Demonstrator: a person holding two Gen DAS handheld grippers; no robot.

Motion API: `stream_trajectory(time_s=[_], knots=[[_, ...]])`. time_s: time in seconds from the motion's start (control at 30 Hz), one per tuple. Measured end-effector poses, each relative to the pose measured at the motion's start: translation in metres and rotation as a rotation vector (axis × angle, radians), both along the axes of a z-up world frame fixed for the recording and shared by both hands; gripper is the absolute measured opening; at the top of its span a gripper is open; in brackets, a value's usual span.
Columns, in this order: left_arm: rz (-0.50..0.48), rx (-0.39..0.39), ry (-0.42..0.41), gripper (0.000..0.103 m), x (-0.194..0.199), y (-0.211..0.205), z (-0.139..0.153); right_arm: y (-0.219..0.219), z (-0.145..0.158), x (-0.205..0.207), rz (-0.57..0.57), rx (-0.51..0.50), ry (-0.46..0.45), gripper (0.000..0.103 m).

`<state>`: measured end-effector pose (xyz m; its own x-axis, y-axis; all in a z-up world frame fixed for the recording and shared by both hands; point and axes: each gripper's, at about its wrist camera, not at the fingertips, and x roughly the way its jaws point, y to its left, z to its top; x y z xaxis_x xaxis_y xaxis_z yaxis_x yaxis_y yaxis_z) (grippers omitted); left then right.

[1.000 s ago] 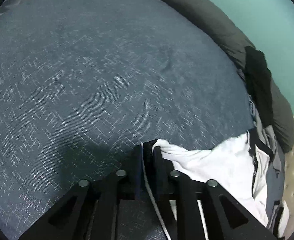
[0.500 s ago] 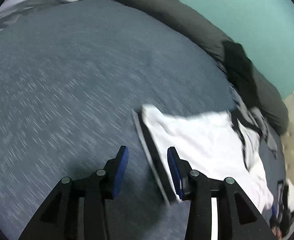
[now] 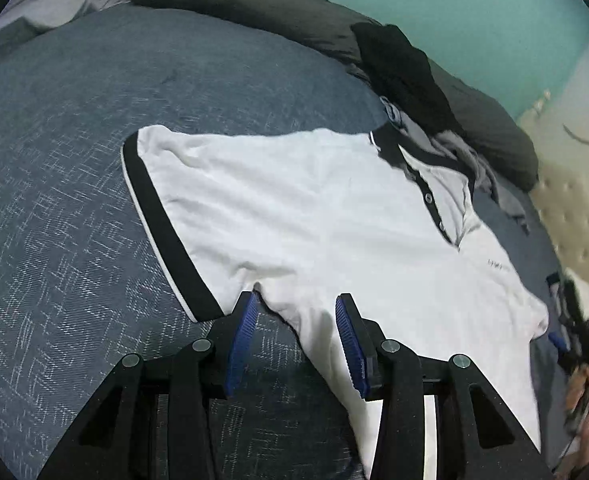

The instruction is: Fold clothes

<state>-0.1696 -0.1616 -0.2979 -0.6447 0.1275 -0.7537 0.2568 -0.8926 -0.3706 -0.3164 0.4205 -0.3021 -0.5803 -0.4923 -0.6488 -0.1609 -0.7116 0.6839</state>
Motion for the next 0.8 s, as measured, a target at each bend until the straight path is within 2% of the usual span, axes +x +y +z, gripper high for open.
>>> stream_trajectory(time_s=[0.1,0.2,0.3,0.57,0.7,0.8], knots=[[0.014,0.006,0.009,0.045,0.0,-0.004,-0.002,-0.007,-0.001,-0.004,0.045,0.035,-0.016,0.041],[0.031,0.006,0.023,0.045,-0.003,-0.007,-0.004,-0.031,0.003,0.002,0.14,0.085,0.008,0.026],[0.037,0.008,0.025,0.045,-0.003,-0.011,-0.005,-0.055,0.008,0.008,0.234,0.135,0.032,0.003],[0.008,-0.018,0.037,0.045,-0.005,-0.003,0.0,-0.118,0.018,0.023,0.482,0.268,0.095,0.001],[0.007,-0.015,0.036,0.045,-0.007,-0.003,-0.001,-0.123,0.016,0.027,0.484,0.303,0.098,0.001],[0.009,-0.008,0.035,0.045,-0.007,-0.004,-0.002,-0.096,0.029,0.021,0.367,0.288,0.126,0.002]])
